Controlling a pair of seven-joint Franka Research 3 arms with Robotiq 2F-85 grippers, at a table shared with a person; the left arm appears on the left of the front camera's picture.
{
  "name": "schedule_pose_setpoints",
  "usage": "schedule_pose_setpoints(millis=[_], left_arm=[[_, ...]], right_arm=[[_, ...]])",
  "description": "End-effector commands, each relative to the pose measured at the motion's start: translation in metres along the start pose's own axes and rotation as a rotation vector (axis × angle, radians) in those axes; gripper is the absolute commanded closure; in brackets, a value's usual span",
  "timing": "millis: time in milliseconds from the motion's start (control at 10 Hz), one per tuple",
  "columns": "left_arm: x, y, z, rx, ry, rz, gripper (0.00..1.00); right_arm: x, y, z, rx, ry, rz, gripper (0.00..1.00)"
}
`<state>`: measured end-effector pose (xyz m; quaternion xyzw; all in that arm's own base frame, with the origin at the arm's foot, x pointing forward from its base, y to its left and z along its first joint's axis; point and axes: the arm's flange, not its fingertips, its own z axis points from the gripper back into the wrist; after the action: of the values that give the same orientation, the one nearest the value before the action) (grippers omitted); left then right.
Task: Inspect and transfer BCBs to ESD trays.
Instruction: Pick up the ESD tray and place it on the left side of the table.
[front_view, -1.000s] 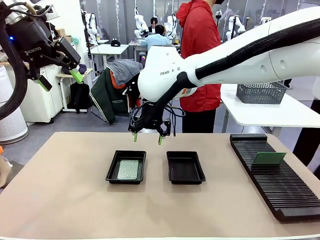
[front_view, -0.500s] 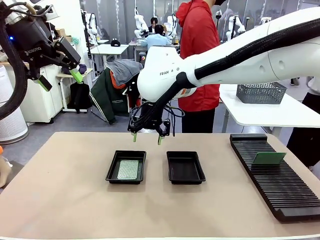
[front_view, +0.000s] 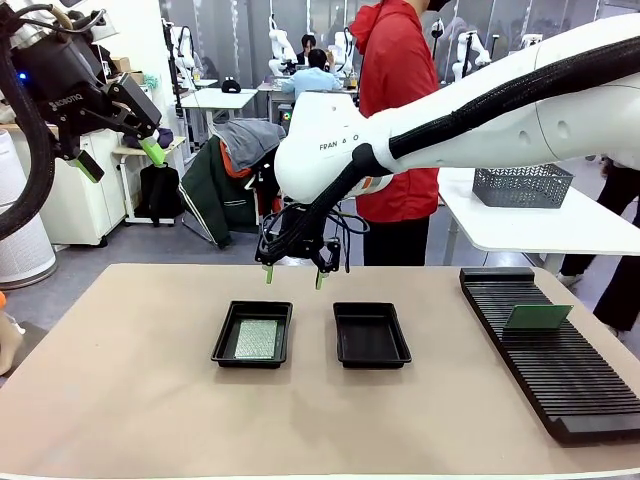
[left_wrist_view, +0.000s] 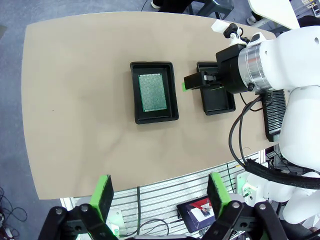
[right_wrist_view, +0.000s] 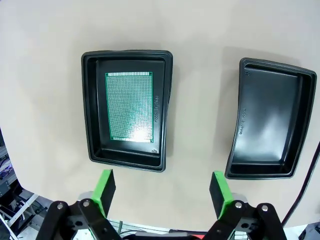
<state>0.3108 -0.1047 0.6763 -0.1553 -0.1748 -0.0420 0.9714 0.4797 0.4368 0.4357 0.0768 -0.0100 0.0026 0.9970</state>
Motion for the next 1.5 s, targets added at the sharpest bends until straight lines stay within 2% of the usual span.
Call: schedule_pose_setpoints(millis=[0,300,400,800,1400], left_arm=[[0.0,0.0,-0.001,-0.002,0.001,0.003,0.0],[0.0,0.0,0.0,0.0,0.0,0.0,0.0],[0.01,0.005,-0.018,-0.007,0.013,0.01,0.0],[0.02,0.02,-0.079,0.008,0.083,0.028,0.0],[0.028,0.019,-0.164,0.073,0.154,0.023,0.0]], right_arm=[[0.0,0.0,-0.001,0.015,-0.001,-0.001,0.0],[0.0,0.0,-0.001,0.015,-0.001,-0.001,0.0],[0.0,0.0,0.0,0.0,0.0,0.0,0.0],[-0.025,-0.054,-0.002,0.247,0.003,-0.085,0.0],[-0.042,-0.105,-0.009,0.534,-0.009,-0.065,0.0]])
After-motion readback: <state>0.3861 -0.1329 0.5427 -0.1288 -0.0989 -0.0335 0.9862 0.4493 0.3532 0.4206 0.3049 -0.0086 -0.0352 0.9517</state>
